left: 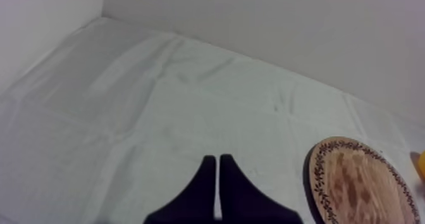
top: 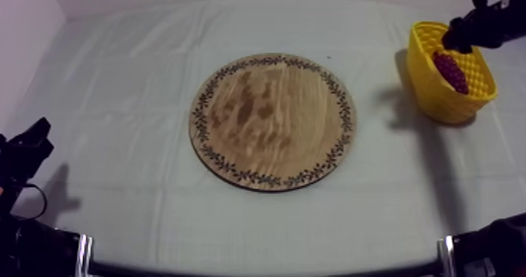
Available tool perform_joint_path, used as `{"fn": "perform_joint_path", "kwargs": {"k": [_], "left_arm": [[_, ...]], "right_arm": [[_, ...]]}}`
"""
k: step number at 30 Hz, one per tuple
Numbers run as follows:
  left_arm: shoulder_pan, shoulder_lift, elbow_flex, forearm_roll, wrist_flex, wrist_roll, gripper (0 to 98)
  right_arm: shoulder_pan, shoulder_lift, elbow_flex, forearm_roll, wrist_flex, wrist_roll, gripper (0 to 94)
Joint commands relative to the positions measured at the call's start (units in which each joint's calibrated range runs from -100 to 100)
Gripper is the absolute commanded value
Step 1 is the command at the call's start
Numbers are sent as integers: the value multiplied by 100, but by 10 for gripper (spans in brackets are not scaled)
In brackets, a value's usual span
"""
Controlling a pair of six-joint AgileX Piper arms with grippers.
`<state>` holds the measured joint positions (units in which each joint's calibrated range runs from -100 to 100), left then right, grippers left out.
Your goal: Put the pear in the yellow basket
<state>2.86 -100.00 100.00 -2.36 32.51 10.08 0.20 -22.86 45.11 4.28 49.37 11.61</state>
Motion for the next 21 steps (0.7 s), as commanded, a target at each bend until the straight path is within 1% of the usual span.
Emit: {"fn": "perform_joint_path", "kwargs": {"k": [1, 6, 10, 13, 16, 21], "left_arm": [[0, 0, 0, -1, -1, 1, 1], [0, 0, 0, -1, -1, 1, 1], [0, 0, 0, -1, -1, 1, 1], [0, 0, 0, -1, -1, 1, 1], [0, 0, 0, -1, -1, 1, 1], [0, 0, 0, -1, -1, 1, 1]], "right_arm": [[-59, -972, 493, -83, -201, 75, 449], [-186, -2226, 1555, -368, -775, 346, 417], [-238, -3363, 2412, -644, -1055, 577, 383], [-226, -4242, 3077, -808, -1155, 711, 313], [-189, -5005, 3658, -868, -1161, 778, 254], [-134, -5970, 4333, -817, -1148, 716, 192]]}}
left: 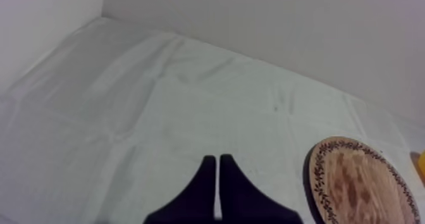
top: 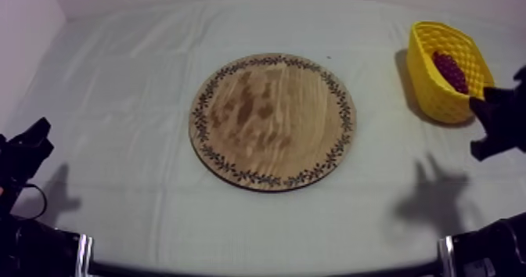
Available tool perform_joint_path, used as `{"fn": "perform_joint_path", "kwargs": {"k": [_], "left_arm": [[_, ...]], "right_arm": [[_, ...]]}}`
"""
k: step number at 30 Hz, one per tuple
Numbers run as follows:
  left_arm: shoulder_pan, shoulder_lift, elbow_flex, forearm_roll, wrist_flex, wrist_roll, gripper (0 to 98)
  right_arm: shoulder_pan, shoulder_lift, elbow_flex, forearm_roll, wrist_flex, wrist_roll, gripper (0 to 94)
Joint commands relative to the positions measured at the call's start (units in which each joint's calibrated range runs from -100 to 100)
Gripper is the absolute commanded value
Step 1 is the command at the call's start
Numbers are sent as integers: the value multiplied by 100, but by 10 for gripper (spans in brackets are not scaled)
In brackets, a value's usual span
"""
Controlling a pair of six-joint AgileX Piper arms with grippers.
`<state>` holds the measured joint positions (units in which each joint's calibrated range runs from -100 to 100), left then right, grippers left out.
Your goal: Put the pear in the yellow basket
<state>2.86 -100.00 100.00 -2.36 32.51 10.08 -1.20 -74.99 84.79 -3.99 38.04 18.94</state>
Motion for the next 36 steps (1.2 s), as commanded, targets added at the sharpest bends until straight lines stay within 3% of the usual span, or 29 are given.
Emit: {"fn": "perform_joint_path", "kwargs": {"k": [1, 11, 36], "left_arm": [[0, 0, 0, -1, -1, 1, 1], [0, 0, 0, -1, -1, 1, 1], [0, 0, 0, -1, -1, 1, 1]], "right_arm": [[15, -932, 494, 13, -29, -28, 180], [12, -1985, 1426, 130, -403, -328, 23], [-94, -2068, 1487, 231, -231, -590, 5]]}}
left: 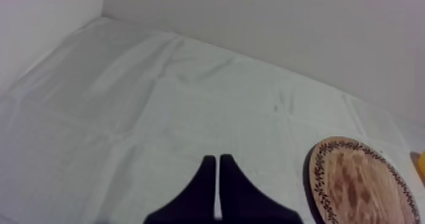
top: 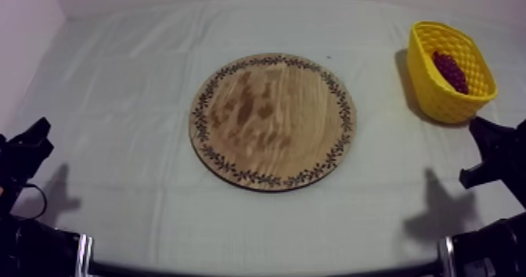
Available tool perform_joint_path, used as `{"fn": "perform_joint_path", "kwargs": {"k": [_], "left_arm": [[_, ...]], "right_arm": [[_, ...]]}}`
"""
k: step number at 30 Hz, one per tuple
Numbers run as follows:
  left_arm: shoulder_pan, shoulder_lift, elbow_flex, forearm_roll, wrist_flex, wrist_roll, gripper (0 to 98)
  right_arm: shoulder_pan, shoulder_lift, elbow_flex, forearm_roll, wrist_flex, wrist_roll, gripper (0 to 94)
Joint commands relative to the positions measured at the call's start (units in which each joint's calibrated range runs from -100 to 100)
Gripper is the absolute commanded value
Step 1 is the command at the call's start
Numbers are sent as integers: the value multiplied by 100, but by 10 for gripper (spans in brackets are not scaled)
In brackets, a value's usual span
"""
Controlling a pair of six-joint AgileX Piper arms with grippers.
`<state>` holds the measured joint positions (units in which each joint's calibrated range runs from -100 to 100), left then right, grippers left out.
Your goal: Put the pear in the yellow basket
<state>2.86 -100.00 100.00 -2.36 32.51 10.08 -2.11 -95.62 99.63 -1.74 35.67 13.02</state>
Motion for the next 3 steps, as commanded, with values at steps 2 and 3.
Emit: {"fn": "perform_joint_path", "kwargs": {"k": [2, 3], "left_arm": [[0, 0, 0, -1, -1, 1, 1], [0, 0, 0, -1, -1, 1, 1]], "right_arm": [[-3, -5, 3, 5, 6, 0, 5], [-4, -5, 3, 5, 6, 0, 5]]}}
